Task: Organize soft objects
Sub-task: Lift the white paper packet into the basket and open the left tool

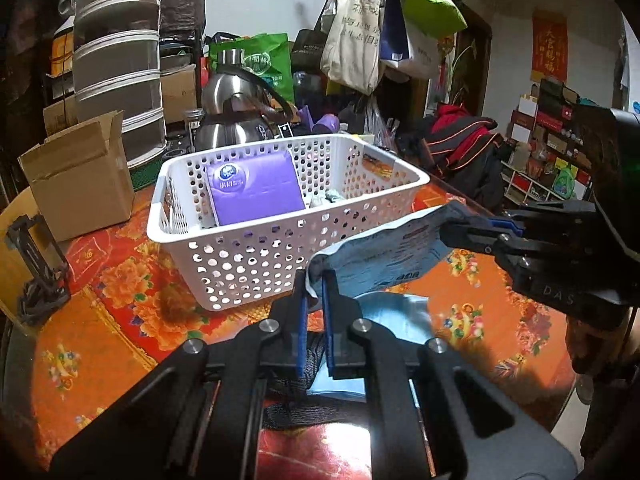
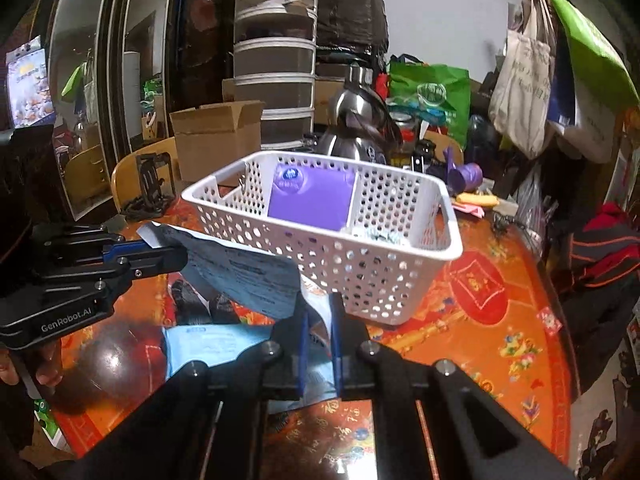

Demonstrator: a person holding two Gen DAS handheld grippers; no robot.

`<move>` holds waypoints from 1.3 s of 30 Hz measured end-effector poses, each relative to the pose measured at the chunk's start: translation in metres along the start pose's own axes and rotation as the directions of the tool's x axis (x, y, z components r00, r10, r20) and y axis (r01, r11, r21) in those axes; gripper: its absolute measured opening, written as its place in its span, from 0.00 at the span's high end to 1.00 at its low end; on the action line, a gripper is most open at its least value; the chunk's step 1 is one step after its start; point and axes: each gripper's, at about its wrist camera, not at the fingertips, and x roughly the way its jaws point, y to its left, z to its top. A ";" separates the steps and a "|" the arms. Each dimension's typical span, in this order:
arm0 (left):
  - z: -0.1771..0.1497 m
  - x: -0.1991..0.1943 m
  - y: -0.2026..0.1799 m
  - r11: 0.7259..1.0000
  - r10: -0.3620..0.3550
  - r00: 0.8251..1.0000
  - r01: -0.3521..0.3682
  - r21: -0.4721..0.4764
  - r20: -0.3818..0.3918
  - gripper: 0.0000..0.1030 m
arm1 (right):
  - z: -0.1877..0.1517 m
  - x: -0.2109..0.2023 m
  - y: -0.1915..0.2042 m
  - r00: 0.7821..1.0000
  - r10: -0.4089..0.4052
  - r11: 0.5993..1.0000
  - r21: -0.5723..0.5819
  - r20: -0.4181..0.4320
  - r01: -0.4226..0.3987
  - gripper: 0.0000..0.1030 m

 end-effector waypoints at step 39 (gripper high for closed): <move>0.137 0.031 0.053 0.997 0.069 0.997 -0.069 -0.023 -0.019 0.96 | 0.127 0.055 -0.034 0.998 0.055 0.996 0.066 -0.033 -0.053 0.93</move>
